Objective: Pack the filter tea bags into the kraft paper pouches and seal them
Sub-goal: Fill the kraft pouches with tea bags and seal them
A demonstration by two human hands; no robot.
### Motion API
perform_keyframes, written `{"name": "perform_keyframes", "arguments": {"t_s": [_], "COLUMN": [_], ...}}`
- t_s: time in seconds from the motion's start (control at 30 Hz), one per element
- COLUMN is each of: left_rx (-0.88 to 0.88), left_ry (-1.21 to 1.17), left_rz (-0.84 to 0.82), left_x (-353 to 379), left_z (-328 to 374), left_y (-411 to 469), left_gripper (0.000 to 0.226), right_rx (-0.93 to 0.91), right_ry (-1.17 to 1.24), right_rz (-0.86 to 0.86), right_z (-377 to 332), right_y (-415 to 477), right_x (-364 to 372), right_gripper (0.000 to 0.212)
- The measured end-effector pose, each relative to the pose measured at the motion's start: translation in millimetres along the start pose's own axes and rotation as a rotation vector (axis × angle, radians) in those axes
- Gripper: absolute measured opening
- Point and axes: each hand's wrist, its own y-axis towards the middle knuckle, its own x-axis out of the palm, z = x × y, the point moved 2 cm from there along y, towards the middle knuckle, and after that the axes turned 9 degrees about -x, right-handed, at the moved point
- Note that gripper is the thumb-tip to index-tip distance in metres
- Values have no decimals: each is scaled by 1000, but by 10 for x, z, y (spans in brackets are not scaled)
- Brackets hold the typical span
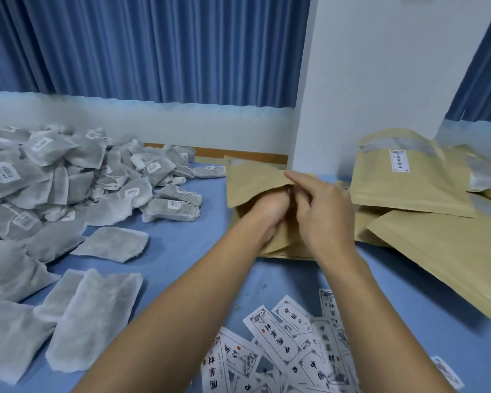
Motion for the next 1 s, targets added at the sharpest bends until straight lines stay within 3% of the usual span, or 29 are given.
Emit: {"name": "perform_keyframes", "arguments": {"t_s": [0.07,0.13,0.2,0.23,0.27,0.4,0.47,0.53,0.6,0.63,0.7,0.77,0.83,0.93,1.0], "left_rx": [219,674,1067,1115,1040,280,-4,-161,-203,-200,-202,-209,-195,-137,-114], "left_ry": [475,752,760,683,553,-27,-282,-571,-737,-757,-743,-711,-676,-599,-541], "left_rz": [117,160,166,231,317,478,337,47,-181,-201,-45,112,156,144,116], "left_x": [-17,-155,-299,-371,-450,-603,-641,-654,-674,-695,-770,-832,-843,-778,-720], "left_z": [-74,-229,-438,-547,-624,-671,-676,-626,-554,-524,-510,-553,-595,-656,-706], "left_y": [-207,-503,-878,-1016,-1120,-1177,-1093,-1064,-1065,-1062,-1005,-999,-1036,-1089,-1119], "left_gripper": [24,25,23,20,19,52,75,92,93,86,63,47,38,29,26], "right_rx": [34,31,9,0,-6,-5,-36,-114,-239,-306,-426,-414,-266,97,430], "right_ry": [45,85,67,55,47,21,60,104,107,71,-73,-131,-5,159,319], "right_rz": [68,124,147,150,150,139,128,78,-63,-176,-426,-571,-420,38,86], "right_z": [43,40,21,3,-15,-80,-140,-209,-263,-265,-196,-83,2,100,154], "right_y": [-3,0,-9,-17,-25,-38,-64,-128,-251,-337,-504,-678,-864,-1090,-1115], "right_x": [-33,-62,-64,-58,-45,-45,-65,-69,-64,-54,-35,-56,-128,-240,-262], "right_gripper": [40,39,39,40,40,39,39,40,39,39,35,34,44,42,39]}}
